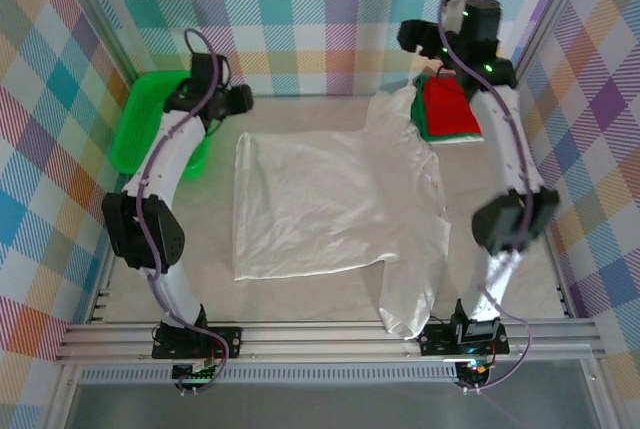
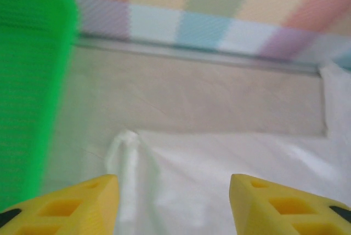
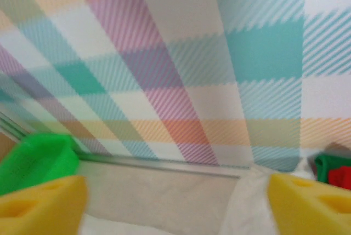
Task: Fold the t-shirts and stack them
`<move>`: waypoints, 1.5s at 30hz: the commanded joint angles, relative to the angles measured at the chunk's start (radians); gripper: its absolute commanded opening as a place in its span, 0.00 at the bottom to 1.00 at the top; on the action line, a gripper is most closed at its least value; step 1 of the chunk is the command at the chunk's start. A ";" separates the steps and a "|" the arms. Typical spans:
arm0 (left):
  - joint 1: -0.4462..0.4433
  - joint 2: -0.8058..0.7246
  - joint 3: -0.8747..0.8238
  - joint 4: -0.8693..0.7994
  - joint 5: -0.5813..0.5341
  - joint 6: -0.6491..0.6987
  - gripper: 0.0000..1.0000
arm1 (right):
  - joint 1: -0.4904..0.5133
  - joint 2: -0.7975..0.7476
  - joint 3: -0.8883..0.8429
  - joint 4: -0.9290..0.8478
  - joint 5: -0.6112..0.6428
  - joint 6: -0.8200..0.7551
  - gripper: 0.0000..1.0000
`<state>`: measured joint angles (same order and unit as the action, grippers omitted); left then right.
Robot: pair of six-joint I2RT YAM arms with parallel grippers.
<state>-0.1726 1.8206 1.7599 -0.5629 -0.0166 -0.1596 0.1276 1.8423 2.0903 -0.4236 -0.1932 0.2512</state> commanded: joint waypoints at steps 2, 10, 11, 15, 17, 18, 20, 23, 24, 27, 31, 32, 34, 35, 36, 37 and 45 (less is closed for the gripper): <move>-0.010 0.170 -0.050 0.052 0.104 -0.097 0.45 | 0.039 0.021 -0.261 0.011 0.061 0.085 0.08; -0.021 0.358 0.055 -0.003 0.056 -0.257 0.38 | 0.049 0.239 -0.243 -0.100 0.224 0.167 0.00; -0.011 0.375 0.055 0.001 0.058 -0.275 0.38 | 0.049 0.268 -0.226 -0.114 0.228 0.168 0.00; 0.042 0.451 0.060 0.025 0.064 -0.346 0.38 | 0.056 0.411 -0.124 -0.175 0.207 0.181 0.00; 0.068 0.484 0.071 0.030 0.071 -0.370 0.38 | 0.062 0.490 -0.050 -0.207 0.194 0.182 0.00; 0.079 0.499 0.078 0.032 0.080 -0.380 0.38 | 0.063 0.538 0.003 -0.236 0.179 0.188 0.00; 0.100 0.528 0.100 0.032 0.087 -0.390 0.38 | 0.070 0.623 0.098 -0.278 0.150 0.206 0.00; 0.127 0.584 0.162 0.015 0.088 -0.393 0.38 | 0.081 0.723 0.212 -0.316 0.118 0.240 0.00; 0.133 0.605 0.194 0.006 0.096 -0.393 0.38 | 0.084 0.747 0.239 -0.316 0.107 0.255 0.00; 0.142 0.705 0.357 -0.062 0.119 -0.372 0.38 | 0.090 0.825 0.330 -0.308 0.069 0.304 0.00; 0.147 0.804 0.580 -0.183 0.106 -0.350 0.38 | 0.097 0.952 0.535 -0.314 0.001 0.323 0.00; 0.148 0.797 0.592 -0.189 0.095 -0.351 0.38 | 0.096 0.984 0.594 -0.320 -0.017 0.325 0.00; 0.147 0.755 0.555 -0.156 0.105 -0.359 0.38 | 0.096 1.006 0.655 -0.313 -0.049 0.326 0.00; 0.145 0.723 0.525 -0.129 0.120 -0.365 0.39 | 0.097 0.994 0.655 -0.302 -0.061 0.324 0.00; 0.144 0.698 0.506 -0.114 0.135 -0.367 0.40 | 0.098 0.974 0.644 -0.294 -0.067 0.319 0.00; 0.140 0.672 0.501 -0.116 0.150 -0.366 0.42 | 0.098 0.941 0.632 -0.292 -0.069 0.312 0.00; 0.047 0.333 0.351 -0.162 0.146 -0.291 0.50 | 0.114 0.434 0.279 -0.311 0.018 0.198 0.16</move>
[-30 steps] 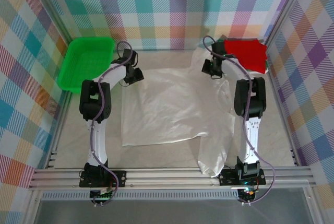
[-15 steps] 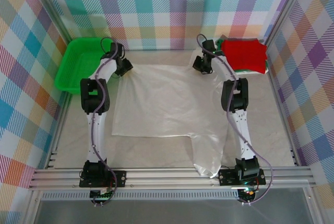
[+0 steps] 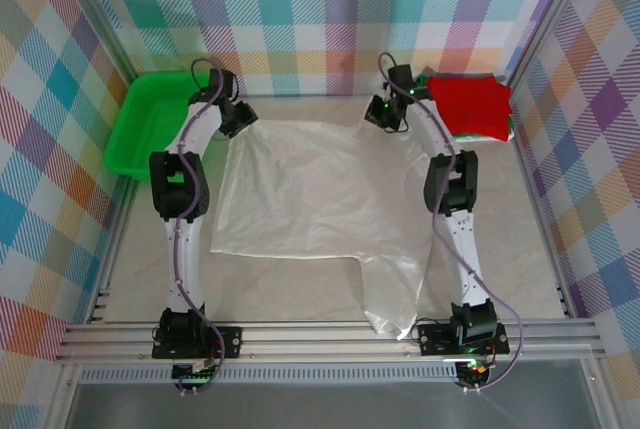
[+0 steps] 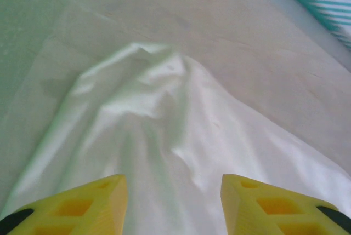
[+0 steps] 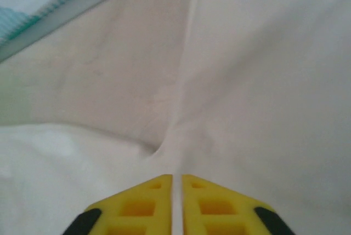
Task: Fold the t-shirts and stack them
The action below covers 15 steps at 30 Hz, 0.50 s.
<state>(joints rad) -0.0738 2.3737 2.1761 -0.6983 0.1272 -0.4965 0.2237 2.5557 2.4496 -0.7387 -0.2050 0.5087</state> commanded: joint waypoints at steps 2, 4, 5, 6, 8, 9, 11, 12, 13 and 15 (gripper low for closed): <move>-0.081 -0.378 -0.240 0.031 -0.030 0.047 0.52 | 0.018 -0.453 -0.288 0.056 0.066 -0.057 0.20; -0.107 -0.543 -0.432 0.053 -0.091 0.044 0.54 | 0.020 -0.649 -0.547 0.132 0.098 -0.044 0.23; -0.118 -0.610 -0.513 0.051 -0.128 0.047 0.56 | 0.022 -0.750 -0.684 0.169 0.109 -0.038 0.23; -0.124 -0.678 -0.602 0.033 -0.163 0.047 0.57 | 0.027 -0.853 -0.821 0.202 0.122 -0.032 0.24; -0.118 -0.788 -0.752 -0.035 -0.224 0.037 0.59 | 0.057 -1.043 -1.059 0.228 0.157 -0.030 0.27; -0.110 -0.840 -0.823 -0.083 -0.254 0.032 0.59 | 0.085 -1.135 -1.162 0.197 0.190 -0.029 0.27; -0.065 -0.910 -0.954 -0.166 -0.253 0.018 0.59 | 0.136 -1.280 -1.312 0.088 0.231 -0.014 0.29; -0.023 -0.937 -1.030 -0.189 -0.226 0.009 0.59 | 0.150 -1.350 -1.387 0.027 0.244 0.009 0.30; 0.016 -0.961 -1.092 -0.197 -0.202 0.000 0.59 | 0.153 -1.412 -1.446 -0.016 0.244 0.036 0.31; 0.062 -0.985 -1.175 -0.199 -0.183 -0.009 0.59 | 0.158 -1.533 -1.562 -0.074 0.228 0.093 0.31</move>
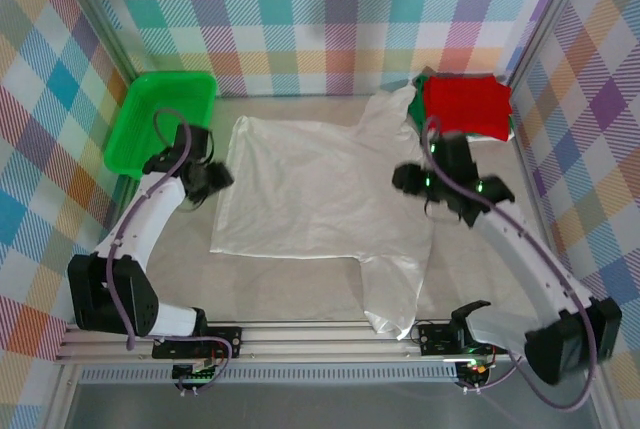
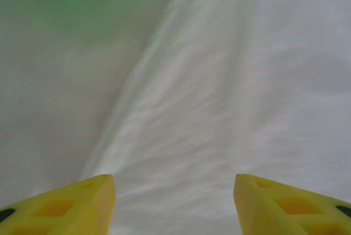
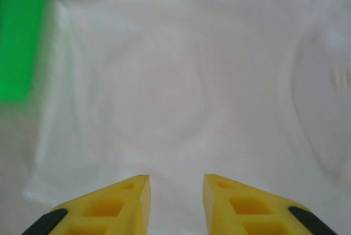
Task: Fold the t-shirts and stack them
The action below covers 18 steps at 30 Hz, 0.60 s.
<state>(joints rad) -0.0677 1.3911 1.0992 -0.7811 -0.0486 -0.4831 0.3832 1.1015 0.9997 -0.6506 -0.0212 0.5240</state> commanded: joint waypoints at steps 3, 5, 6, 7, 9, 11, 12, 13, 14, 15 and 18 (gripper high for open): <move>0.087 0.016 -0.144 -0.102 0.043 -0.025 0.61 | 0.015 -0.198 -0.219 -0.201 0.009 0.145 0.31; 0.088 0.032 -0.163 -0.086 0.047 -0.022 0.61 | 0.036 -0.221 -0.258 -0.233 0.005 0.183 0.33; 0.090 0.038 -0.173 -0.080 0.048 -0.022 0.61 | 0.049 -0.217 -0.270 -0.256 -0.003 0.205 0.34; 0.091 0.040 -0.183 -0.077 0.051 -0.018 0.61 | 0.068 -0.211 -0.280 -0.279 -0.005 0.226 0.35; 0.090 0.036 -0.211 -0.057 0.046 -0.016 0.59 | 0.104 -0.213 -0.299 -0.327 0.014 0.266 0.38; 0.091 0.041 -0.245 -0.022 0.076 -0.018 0.58 | 0.116 -0.223 -0.314 -0.355 0.013 0.296 0.40; 0.089 0.045 -0.258 -0.009 0.097 -0.022 0.57 | 0.118 -0.227 -0.320 -0.361 0.013 0.306 0.40; 0.087 0.054 -0.274 0.007 0.109 -0.023 0.56 | 0.120 -0.231 -0.329 -0.360 0.012 0.314 0.41; 0.088 0.062 -0.285 0.018 0.113 -0.020 0.56 | 0.120 -0.230 -0.339 -0.356 0.006 0.323 0.41; 0.088 0.071 -0.288 0.020 0.107 -0.017 0.56 | 0.121 -0.227 -0.344 -0.353 0.001 0.329 0.42; 0.086 0.085 -0.291 0.051 0.129 -0.010 0.53 | 0.131 -0.215 -0.358 -0.369 -0.016 0.361 0.45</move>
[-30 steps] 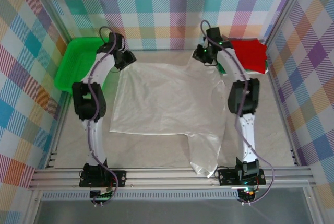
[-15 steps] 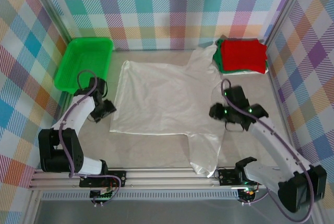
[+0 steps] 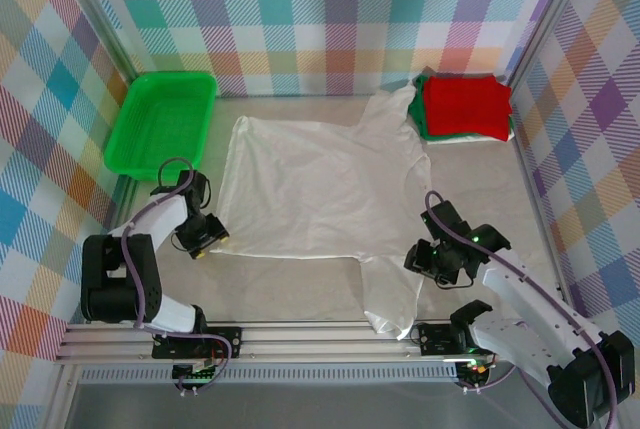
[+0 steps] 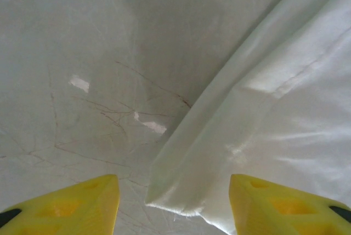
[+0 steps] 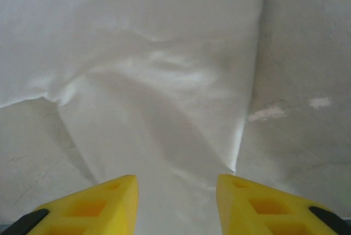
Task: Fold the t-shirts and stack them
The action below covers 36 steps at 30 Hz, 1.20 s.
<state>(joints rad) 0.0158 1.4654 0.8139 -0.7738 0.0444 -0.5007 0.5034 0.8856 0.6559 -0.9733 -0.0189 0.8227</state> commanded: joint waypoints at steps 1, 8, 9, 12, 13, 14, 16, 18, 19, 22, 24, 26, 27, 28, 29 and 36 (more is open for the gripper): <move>0.002 0.018 -0.004 0.056 0.038 0.013 0.48 | 0.016 0.000 -0.017 -0.062 -0.016 0.074 0.46; 0.002 0.069 0.033 0.079 0.036 0.044 0.00 | 0.057 -0.049 -0.098 -0.078 -0.153 0.127 0.50; 0.002 0.062 0.035 0.078 0.040 0.045 0.00 | 0.069 -0.052 -0.106 -0.085 -0.170 0.130 0.50; 0.003 0.035 0.050 0.053 0.038 0.050 0.00 | 0.127 -0.064 -0.111 -0.115 -0.229 0.135 0.51; 0.002 0.026 0.055 0.043 0.037 0.055 0.00 | 0.150 -0.069 -0.112 -0.124 -0.247 0.140 0.51; 0.003 0.019 0.056 0.041 0.034 0.057 0.00 | 0.173 -0.069 -0.114 -0.130 -0.262 0.153 0.53; 0.003 0.019 0.057 0.045 0.034 0.059 0.00 | 0.205 -0.065 -0.130 -0.104 -0.306 0.173 0.53; 0.003 0.031 0.058 0.049 0.042 0.062 0.00 | 0.249 -0.057 -0.151 -0.062 -0.330 0.206 0.52; 0.003 0.034 0.057 0.053 0.047 0.060 0.00 | 0.273 -0.050 -0.162 -0.039 -0.333 0.224 0.52; 0.004 0.024 0.050 0.061 0.056 0.051 0.00 | 0.339 -0.019 -0.181 0.016 -0.339 0.254 0.54; 0.003 0.007 0.049 0.062 0.062 0.048 0.00 | 0.361 0.023 -0.192 0.061 -0.339 0.256 0.55; 0.003 0.000 0.062 0.049 0.063 0.048 0.00 | 0.381 0.074 -0.199 0.123 -0.334 0.262 0.53; 0.004 -0.002 0.066 0.045 0.064 0.049 0.00 | 0.383 0.095 -0.197 0.138 -0.325 0.262 0.49; 0.004 -0.003 0.071 0.040 0.066 0.051 0.00 | 0.383 0.115 -0.184 0.137 -0.301 0.256 0.41; 0.006 -0.006 0.075 0.033 0.064 0.053 0.00 | 0.383 0.122 -0.168 0.129 -0.273 0.250 0.32; 0.037 -0.057 0.055 0.001 0.057 0.050 0.00 | 0.352 -0.048 -0.122 -0.062 -0.146 0.311 0.00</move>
<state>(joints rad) 0.0299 1.4410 0.8635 -0.7300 0.0940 -0.4553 0.8734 0.8955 0.4862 -0.9199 -0.2340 1.1015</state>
